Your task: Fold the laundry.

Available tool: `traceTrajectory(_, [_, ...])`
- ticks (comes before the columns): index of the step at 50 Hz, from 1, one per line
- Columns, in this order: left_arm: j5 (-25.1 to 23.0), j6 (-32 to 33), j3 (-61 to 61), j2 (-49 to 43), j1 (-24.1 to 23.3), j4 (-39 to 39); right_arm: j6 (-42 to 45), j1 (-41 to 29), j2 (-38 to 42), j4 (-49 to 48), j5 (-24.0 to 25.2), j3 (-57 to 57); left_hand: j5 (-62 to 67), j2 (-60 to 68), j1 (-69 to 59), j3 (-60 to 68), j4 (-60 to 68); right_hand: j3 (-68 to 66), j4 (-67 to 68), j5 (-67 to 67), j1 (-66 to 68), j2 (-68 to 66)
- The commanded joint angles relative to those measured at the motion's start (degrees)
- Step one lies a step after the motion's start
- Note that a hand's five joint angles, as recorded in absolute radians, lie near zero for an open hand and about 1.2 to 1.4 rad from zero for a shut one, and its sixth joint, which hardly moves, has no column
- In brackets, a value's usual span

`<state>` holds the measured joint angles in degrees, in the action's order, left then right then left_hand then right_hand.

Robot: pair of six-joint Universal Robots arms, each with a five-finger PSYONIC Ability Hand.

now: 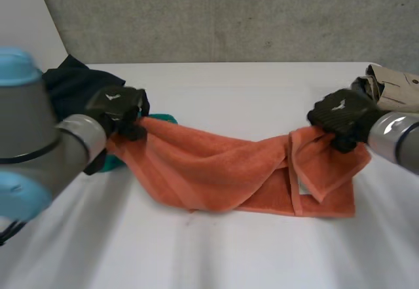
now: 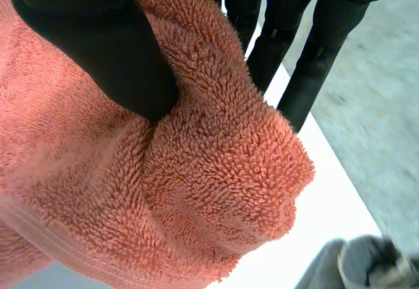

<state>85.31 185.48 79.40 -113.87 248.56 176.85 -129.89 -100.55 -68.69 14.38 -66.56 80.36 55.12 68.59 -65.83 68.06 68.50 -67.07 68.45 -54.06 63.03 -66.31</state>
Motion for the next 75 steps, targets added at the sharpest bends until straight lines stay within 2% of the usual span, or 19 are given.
traceTrajectory(1, [7.5,0.2,-16.2,-14.4,-0.2,2.5,11.6,-4.4,3.9,-12.7,1.5,5.0,14.9,11.4,-14.2,11.9,11.5,-3.3,1.9,-6.3,7.3,-4.1])
traceTrajectory(3, [8.7,0.2,-19.9,-16.5,-0.2,3.1,11.4,-4.9,3.8,-15.1,1.6,6.6,-19.8,-23.2,20.5,-22.7,-23.1,16.0,-17.4,13.0,-12.0,15.2])
traceTrajectory(4, [8.8,0.2,-20.4,-16.7,-0.2,3.1,11.1,-5.1,3.8,-16.1,1.8,7.3,-33.4,-36.9,34.1,-36.3,-36.8,28.4,-29.8,25.4,-24.4,27.7])
traceTrajectory(5, [8.8,0.2,-20.7,-16.7,-0.2,3.1,10.4,-5.1,3.4,-17.5,1.8,9.1,-42.0,-45.5,42.7,-45.0,-45.4,47.0,-48.4,44.0,-43.0,46.3])
traceTrajectory(6, [8.6,0.1,-20.1,-16.6,-0.5,3.2,9.6,-5.2,2.5,-18.2,1.8,10.0,-46.3,-49.8,47.0,-49.2,-49.7,51.4,-52.8,48.4,-47.4,50.6])
traceTrajectory(9, [8.6,0.1,-16.2,-13.6,-2.5,3.1,2.8,-4.7,-5.3,-18.8,1.2,13.4,-47.3,-50.8,48.0,-50.3,-50.7,57.1,-58.4,54.1,-53.0,56.3])
traceTrajectory(13, [8.7,0.1,-6.1,-4.1,-6.2,4.1,-6.0,-4.2,-10.2,-18.2,0.6,15.6,-45.7,-49.1,46.4,-48.6,-49.0,57.1,-58.4,54.1,-53.0,56.3])
traceTrajectory(17, [8.7,0.2,3.0,1.5,-9.1,5.5,-12.7,-3.9,-15.9,-17.4,0.5,17.8,-40.1,-43.6,40.8,-43.1,-43.5,57.1,-58.4,54.1,-53.0,56.3])
traceTrajectory(20, [8.7,0.3,7.8,3.5,-11.4,6.8,-16.3,-1.0,-19.5,-17.0,0.0,19.6,-37.9,-41.4,38.6,-40.9,-41.3,57.1,-58.4,54.1,-53.0,56.3])
traceTrajectory(24, [8.7,0.2,12.6,3.3,-15.6,9.4,-19.0,2.0,-22.0,-16.2,-1.5,21.7,-37.9,-41.4,38.6,-40.9,-41.3,57.1,-58.4,54.1,-53.0,56.3])
traceTrajectory(30, [8.8,1.6,13.7,-4.3,-20.0,17.4,-19.0,2.3,-22.0,-15.8,-2.9,23.5,-37.9,-41.4,38.6,-40.9,-41.3,57.1,-58.4,54.1,-53.0,56.3])
traceTrajectory(35, [8.9,8.3,11.3,-8.9,-20.5,21.0,-18.8,2.6,-21.5,-16.0,-3.1,25.8,-37.7,-41.2,38.5,-40.7,-41.1,57.1,-58.4,54.1,-53.0,56.3])
traceTrajectory(42, [8.9,15.7,7.6,-13.7,-19.3,21.0,-18.5,3.3,-19.9,-17.2,-2.8,28.3,-32.4,-35.8,33.1,-35.3,-35.7,57.1,-58.4,54.1,-53.0,56.3])
traceTrajectory(47, [9.1,16.0,6.7,-15.1,-18.3,20.8,-18.3,3.4,-18.8,-17.4,-2.8,28.4,-29.2,-32.6,29.9,-32.1,-32.6,57.1,-58.4,54.1,-53.0,56.3])
traceTrajectory(52, [9.4,16.1,4.9,-16.2,-18.2,20.9,-18.3,3.4,-18.7,-17.4,-2.7,28.4,-13.4,-16.9,14.1,-16.3,-16.8,57.1,-58.4,54.1,-53.0,56.3])
traceTrajectory(59, [9.3,16.4,2.5,-18.0,-18.1,20.8,-18.3,3.5,-18.1,-17.9,-2.8,28.5,-2.4,-5.9,3.2,-5.4,-5.8,57.1,-58.4,54.1,-53.0,56.3])
traceTrajectory(62, [9.3,16.7,2.0,-18.5,-17.9,20.6,-18.3,3.6,-18.1,-18.0,-2.9,28.5,14.7,11.2,-14.0,11.7,11.3,57.1,-58.4,54.1,-53.0,56.3])
traceTrajectory(67, [9.5,16.7,2.7,-17.1,-17.8,20.6,-18.2,4.4,-18.1,-18.1,-3.2,28.2,14.9,11.4,-14.2,11.9,11.5,57.1,-58.4,54.1,-53.0,56.3])
traceTrajectory(75, [9.4,16.1,6.2,-5.0,-17.8,19.9,-18.6,5.2,-16.7,-17.5,-6.2,23.3,14.9,11.4,-14.2,11.9,11.5,57.1,-58.4,54.1,-53.0,56.3])
